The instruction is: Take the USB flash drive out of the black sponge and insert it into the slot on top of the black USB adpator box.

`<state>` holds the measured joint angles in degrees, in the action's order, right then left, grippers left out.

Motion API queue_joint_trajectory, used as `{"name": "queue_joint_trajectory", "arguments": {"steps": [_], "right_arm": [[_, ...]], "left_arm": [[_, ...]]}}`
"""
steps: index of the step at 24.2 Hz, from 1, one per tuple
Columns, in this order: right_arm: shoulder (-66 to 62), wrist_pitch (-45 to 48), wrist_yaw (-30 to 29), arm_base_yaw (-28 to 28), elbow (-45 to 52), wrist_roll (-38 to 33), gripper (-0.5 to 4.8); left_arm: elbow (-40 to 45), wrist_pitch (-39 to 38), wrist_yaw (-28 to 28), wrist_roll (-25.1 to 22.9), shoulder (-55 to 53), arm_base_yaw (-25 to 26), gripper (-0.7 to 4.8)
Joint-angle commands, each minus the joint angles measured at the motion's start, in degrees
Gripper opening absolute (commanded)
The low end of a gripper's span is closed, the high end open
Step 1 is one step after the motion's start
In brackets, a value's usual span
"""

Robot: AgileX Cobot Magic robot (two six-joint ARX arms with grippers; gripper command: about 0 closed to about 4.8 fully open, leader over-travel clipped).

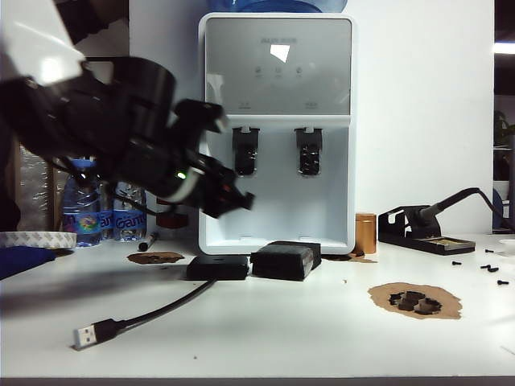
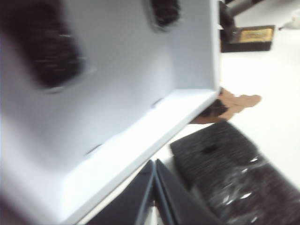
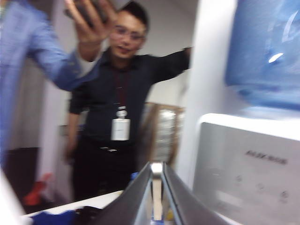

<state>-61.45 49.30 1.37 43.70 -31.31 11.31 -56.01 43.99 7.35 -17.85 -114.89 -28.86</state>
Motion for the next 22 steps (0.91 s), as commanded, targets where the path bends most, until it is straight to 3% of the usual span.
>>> {"name": "queue_joint_trajectory", "arguments": {"steps": [1, 5, 10, 15, 18, 22], "right_arm": [[4.7, -3.8, -10.6, -2.5, -0.3, -7.2, -0.04], [8.5, -3.3, -22.6, -6.2, -0.9, -15.6, -0.04], [11.1, -3.3, -35.1, -9.5, -3.5, -25.8, -0.05], [12.1, -4.0, -40.9, -9.6, -6.4, -31.0, -0.05], [12.3, -10.1, -44.3, -9.6, -8.9, -31.3, -0.05], [12.3, -26.1, -45.4, -10.2, -13.3, -21.2, -0.05]], "left_arm": [[-4.0, -0.7, 0.2, 0.1, -3.4, 0.3, -0.04], [-10.0, -5.4, -0.4, 0.1, -7.8, 0.4, -0.04], [-12.7, -5.8, 0.0, 0.1, -10.8, 0.3, -0.04], [-12.7, -8.0, 0.2, -2.1, -11.9, -0.6, -0.04], [-12.7, -8.9, 1.7, -2.1, -11.9, -0.7, -0.04], [-12.7, -9.3, 4.5, -2.1, -11.9, -2.8, -0.04]]}}
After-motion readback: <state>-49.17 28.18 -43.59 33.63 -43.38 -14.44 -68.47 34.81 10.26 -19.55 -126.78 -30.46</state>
